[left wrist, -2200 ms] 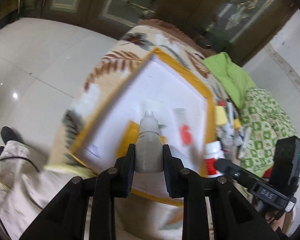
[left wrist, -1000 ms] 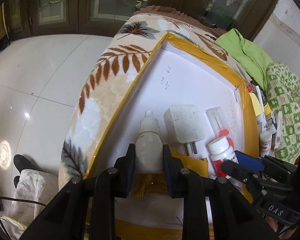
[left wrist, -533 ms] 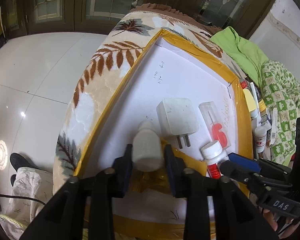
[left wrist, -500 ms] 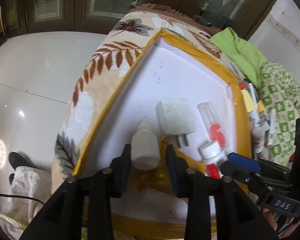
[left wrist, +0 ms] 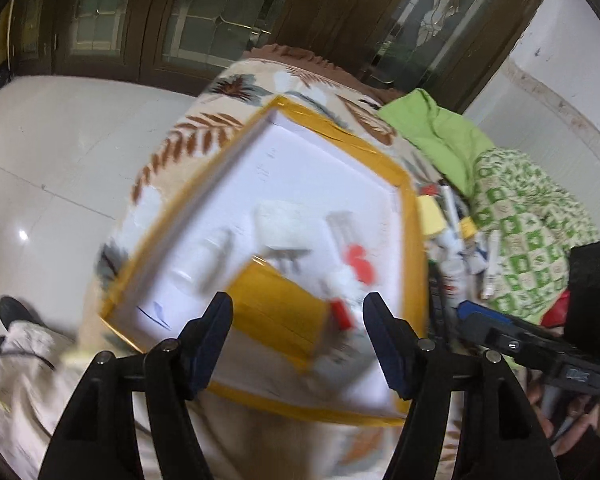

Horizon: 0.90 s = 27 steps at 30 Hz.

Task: Organize objects
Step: 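Carry the pill bottle and dropper bottle into the tray and open both tools, then move both tools back over the black markers and remaining bottles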

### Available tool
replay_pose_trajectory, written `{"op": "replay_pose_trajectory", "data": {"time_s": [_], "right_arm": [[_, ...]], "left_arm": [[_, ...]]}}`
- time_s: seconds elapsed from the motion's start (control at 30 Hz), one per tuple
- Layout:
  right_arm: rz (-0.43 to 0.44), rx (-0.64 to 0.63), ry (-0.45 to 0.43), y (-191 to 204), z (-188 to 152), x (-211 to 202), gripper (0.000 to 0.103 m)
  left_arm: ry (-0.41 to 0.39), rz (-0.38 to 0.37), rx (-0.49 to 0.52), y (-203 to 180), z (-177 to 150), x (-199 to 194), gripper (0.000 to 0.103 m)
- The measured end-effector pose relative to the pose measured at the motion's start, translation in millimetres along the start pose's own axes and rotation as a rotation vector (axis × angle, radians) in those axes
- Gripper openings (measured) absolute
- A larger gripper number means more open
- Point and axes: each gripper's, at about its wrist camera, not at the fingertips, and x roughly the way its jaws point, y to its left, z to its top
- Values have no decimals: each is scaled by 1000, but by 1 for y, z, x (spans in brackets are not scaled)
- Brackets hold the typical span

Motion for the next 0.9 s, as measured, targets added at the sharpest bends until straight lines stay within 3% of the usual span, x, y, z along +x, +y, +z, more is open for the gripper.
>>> {"op": "replay_pose_trajectory", "data": {"time_s": [0.07, 0.17, 0.33, 0.47, 0.53, 0.67, 0.9], "right_arm": [[-19, 7, -2, -14, -5, -10, 57], [-51, 47, -11, -40, -16, -28, 57], [-105, 108, -31, -79, -30, -53, 57], [-139, 134, -33, -102, -40, -66, 57], [-140, 158, -40, -112, -44, -72, 57], [-153, 170, -34, -125, -48, -76, 57], [-178, 184, -45, -120, -40, -83, 57]], "left_arm": [[-6, -34, -7, -18, -7, 0, 68], [0, -18, 10, -56, -16, 5, 68], [75, -83, 21, -111, -29, 26, 68], [96, -72, 80, -149, -43, 41, 68], [88, -64, 101, -152, -53, 47, 68], [150, -52, 95, -146, -67, 58, 68], [115, -113, 33, -130, -64, 46, 68]]}}
